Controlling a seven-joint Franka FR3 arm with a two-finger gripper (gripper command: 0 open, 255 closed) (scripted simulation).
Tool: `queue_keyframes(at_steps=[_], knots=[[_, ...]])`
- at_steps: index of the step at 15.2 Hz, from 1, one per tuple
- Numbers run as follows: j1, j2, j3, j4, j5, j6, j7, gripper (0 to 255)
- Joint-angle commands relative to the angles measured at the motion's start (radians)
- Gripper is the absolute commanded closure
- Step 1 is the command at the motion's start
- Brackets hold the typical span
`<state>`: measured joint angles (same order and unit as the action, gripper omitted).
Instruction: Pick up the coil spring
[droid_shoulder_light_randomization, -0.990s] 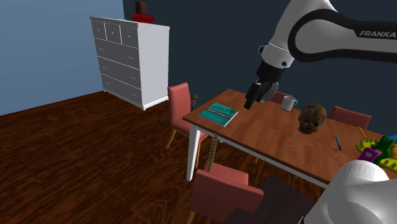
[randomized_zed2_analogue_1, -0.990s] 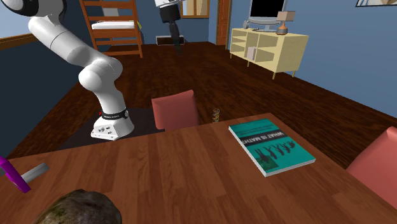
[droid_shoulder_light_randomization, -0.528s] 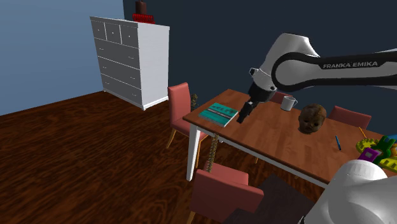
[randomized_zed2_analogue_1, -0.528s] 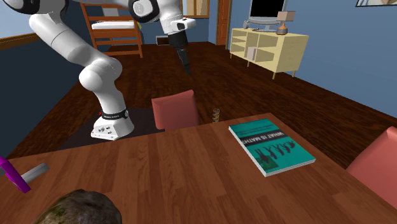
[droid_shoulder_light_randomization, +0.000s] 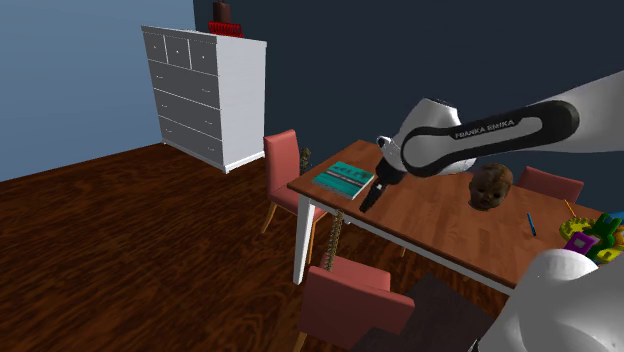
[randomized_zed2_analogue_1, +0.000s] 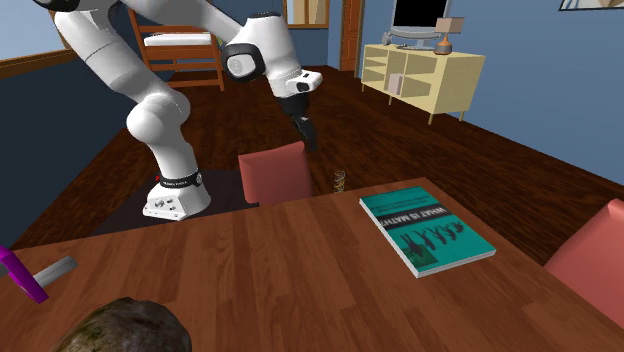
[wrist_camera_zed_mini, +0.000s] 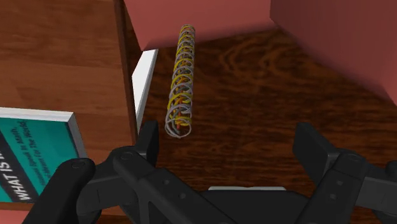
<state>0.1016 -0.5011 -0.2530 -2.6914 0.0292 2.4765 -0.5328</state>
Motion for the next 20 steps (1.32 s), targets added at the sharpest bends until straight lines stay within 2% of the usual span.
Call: queue_keyframes(at_steps=[1, 4, 6, 8, 10, 12, 14, 20], knots=[[0.039, 0.081, -0.048, -0.009, 0.038, 0.102, -0.079, 0], [0.131, 0.209, -0.142, 0.005, 0.147, 0.225, -0.234, 0], [0.221, 0.301, -0.221, 0.029, 0.278, 0.291, -0.381, 0], [0.325, 0.404, -0.302, 0.070, 0.484, 0.332, -0.583, 0], [0.389, 0.521, -0.342, 0.133, 0.746, 0.332, -0.828, 0], [0.376, 0.636, -0.318, 0.206, 0.971, 0.304, -1.041, 0], [0.342, 0.680, -0.280, 0.230, 1.047, 0.299, -1.113, 0], [0.306, 0.776, -0.229, 0.268, 1.226, 0.300, -1.266, 0]])
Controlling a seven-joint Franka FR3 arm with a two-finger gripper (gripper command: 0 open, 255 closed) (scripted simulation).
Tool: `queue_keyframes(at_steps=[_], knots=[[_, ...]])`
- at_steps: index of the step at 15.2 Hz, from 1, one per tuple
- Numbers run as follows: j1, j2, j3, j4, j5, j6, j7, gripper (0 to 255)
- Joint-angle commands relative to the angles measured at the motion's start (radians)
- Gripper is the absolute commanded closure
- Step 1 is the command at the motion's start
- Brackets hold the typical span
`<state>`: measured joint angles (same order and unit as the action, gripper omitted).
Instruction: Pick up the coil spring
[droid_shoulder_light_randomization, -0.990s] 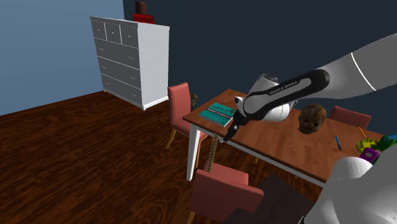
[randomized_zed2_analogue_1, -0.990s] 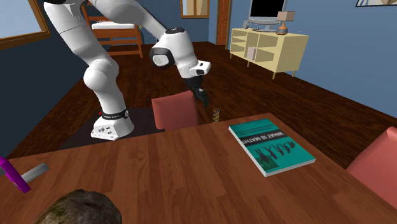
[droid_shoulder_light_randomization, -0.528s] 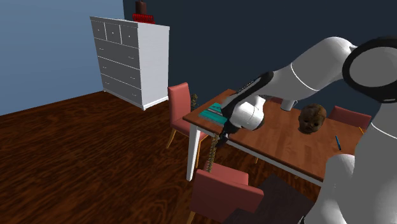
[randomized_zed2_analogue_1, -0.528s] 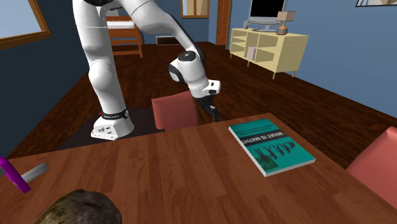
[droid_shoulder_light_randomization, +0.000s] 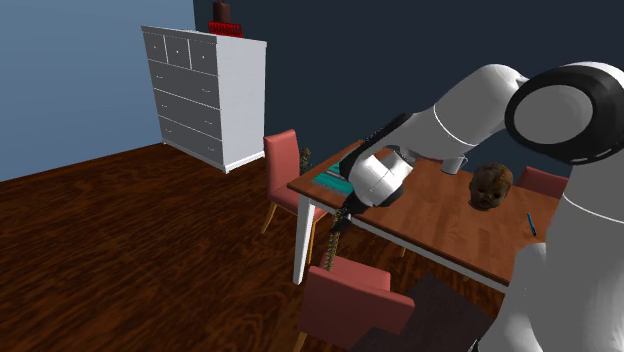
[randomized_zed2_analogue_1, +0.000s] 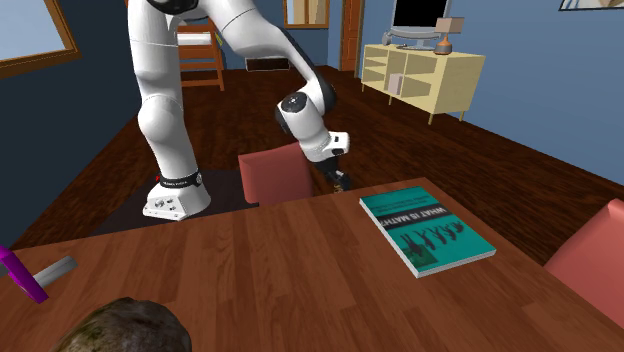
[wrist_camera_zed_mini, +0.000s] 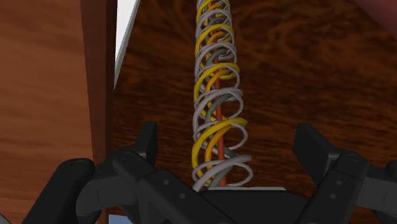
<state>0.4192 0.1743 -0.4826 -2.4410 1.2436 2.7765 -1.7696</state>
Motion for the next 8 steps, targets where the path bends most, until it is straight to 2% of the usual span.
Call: queue_keyframes(at_steps=[1, 2, 3, 5, 6, 8], knots=[[-0.016, 0.110, 0.005, 0.021, 0.028, 0.000, -0.043, 0], [-0.018, 0.109, 0.008, 0.021, 0.027, 0.000, -0.043, 0], [-0.012, 0.107, 0.013, 0.019, 0.029, 0.007, -0.036, 255], [0.007, 0.077, 0.018, -0.006, 0.014, 0.028, -0.008, 255], [-0.001, 0.080, 0.006, 0.008, -0.016, 0.012, 0.008, 255], [0.000, 0.086, 0.008, 0.013, -0.013, 0.012, 0.008, 255]])
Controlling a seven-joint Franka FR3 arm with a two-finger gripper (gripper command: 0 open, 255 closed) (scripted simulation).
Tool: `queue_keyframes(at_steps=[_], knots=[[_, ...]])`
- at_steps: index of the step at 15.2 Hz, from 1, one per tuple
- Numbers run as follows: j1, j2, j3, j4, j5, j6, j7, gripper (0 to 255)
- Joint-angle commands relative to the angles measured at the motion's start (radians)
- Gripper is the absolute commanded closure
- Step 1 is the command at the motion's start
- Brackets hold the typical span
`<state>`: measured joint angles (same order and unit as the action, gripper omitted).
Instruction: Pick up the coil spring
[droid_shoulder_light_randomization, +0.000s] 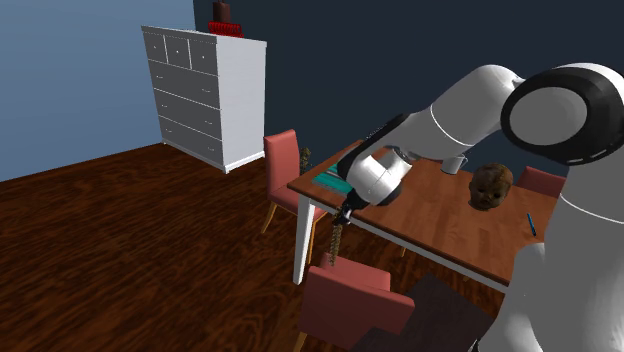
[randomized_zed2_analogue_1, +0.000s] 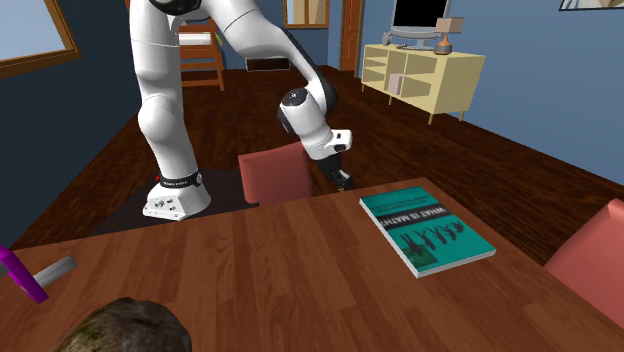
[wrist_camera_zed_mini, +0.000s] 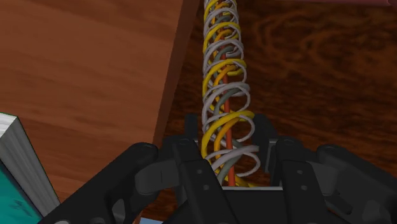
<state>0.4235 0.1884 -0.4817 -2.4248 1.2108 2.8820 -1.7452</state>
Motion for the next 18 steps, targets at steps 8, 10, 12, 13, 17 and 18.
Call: queue_keyframes(at_steps=[8, 10, 12, 13, 17, 18], knots=[[-0.024, 0.028, 0.001, -0.022, -0.064, -0.099, 0.036, 255], [-0.015, -0.004, -0.014, -0.034, -0.125, -0.100, 0.089, 255], [-0.004, -0.036, -0.031, -0.046, -0.189, -0.103, 0.143, 255], [0.001, -0.052, -0.039, -0.051, -0.222, -0.105, 0.170, 255], [0.018, -0.117, -0.069, -0.069, -0.357, -0.114, 0.283, 255], [0.020, -0.133, -0.075, -0.073, -0.392, -0.118, 0.312, 255]])
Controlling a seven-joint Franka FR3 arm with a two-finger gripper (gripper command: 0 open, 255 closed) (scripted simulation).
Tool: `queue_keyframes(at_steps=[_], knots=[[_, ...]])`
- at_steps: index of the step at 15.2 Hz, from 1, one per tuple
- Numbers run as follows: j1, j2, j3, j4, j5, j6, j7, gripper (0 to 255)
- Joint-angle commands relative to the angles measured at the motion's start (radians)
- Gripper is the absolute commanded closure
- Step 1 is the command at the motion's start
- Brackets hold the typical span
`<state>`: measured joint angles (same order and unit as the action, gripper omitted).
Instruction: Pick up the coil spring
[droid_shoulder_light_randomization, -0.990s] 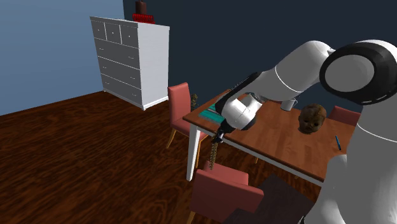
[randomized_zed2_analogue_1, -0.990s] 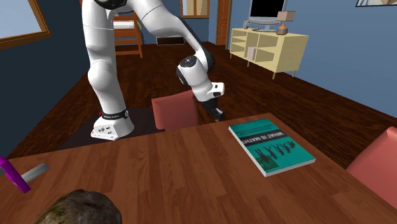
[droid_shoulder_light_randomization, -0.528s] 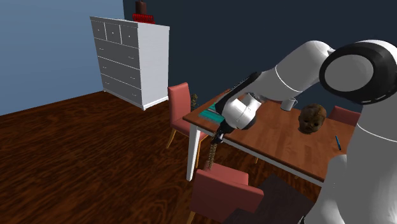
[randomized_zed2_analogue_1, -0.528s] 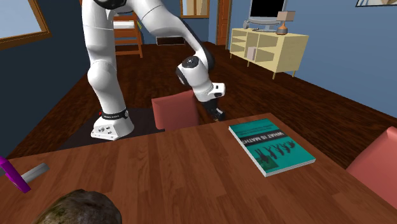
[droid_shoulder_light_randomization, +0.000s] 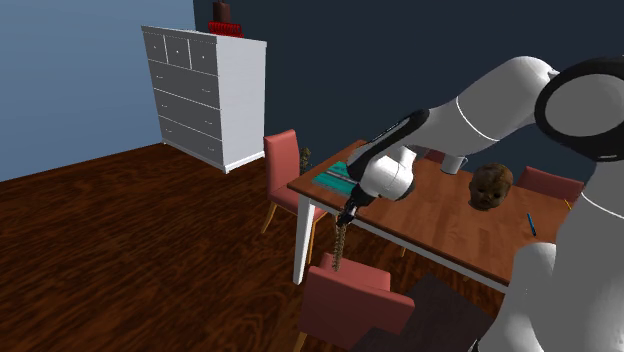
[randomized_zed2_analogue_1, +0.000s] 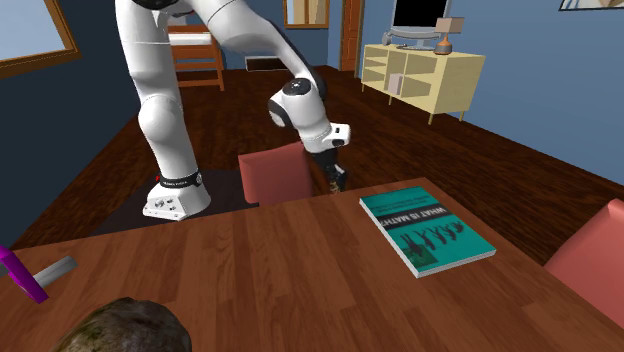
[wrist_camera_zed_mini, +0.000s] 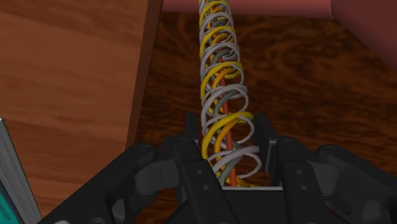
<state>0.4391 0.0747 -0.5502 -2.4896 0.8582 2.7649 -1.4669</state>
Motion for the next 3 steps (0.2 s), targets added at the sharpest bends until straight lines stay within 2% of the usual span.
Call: queue_keyframes(at_steps=[1, 3], knots=[[0.007, -0.036, -0.012, -0.011, -0.074, -0.005, 0.062, 255], [0.006, -0.038, -0.011, -0.012, -0.079, -0.005, 0.067, 255]])
